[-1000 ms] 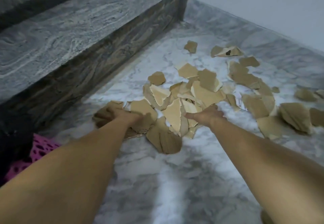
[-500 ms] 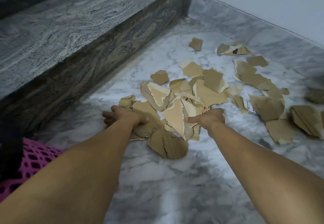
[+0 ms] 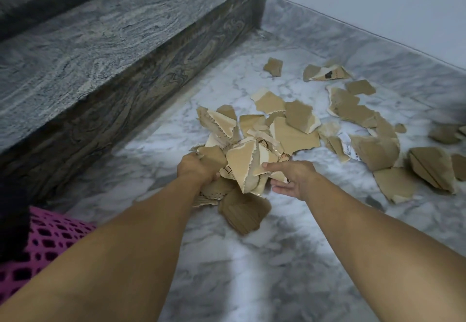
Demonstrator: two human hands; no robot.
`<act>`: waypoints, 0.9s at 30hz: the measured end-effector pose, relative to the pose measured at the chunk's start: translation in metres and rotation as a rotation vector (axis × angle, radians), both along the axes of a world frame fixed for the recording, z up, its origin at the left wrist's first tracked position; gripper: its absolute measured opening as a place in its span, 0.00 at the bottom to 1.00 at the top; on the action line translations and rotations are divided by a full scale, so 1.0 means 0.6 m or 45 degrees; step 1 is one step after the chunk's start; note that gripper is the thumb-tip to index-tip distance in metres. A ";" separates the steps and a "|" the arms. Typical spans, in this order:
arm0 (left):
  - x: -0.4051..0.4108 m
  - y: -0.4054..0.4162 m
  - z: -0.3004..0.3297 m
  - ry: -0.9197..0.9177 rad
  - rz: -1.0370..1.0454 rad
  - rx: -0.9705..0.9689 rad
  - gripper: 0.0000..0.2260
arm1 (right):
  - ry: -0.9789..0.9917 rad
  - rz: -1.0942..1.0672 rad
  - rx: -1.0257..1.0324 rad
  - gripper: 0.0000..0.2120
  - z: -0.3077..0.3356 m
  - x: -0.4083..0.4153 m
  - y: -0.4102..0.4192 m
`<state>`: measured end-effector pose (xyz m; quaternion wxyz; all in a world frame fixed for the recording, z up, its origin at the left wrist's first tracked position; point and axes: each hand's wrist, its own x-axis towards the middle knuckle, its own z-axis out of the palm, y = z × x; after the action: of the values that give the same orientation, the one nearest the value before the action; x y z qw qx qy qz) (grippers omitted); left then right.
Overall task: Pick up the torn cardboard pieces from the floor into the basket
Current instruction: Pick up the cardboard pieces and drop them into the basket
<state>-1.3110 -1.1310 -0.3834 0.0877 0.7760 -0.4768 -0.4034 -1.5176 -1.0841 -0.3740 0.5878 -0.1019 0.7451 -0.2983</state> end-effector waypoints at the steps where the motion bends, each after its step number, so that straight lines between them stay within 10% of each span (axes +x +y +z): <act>1: -0.001 -0.001 0.002 0.016 -0.012 -0.005 0.23 | -0.027 -0.034 -0.017 0.27 0.001 0.001 0.001; 27: 0.122 0.163 0.452 0.136 -0.037 -0.380 0.35 | 0.074 0.375 -0.343 0.07 0.396 0.019 0.122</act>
<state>-1.2379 -1.0331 -0.1123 0.2215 0.7248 -0.5373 -0.3700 -1.5065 -1.0110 -0.1365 0.5845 -0.2960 0.6921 -0.3028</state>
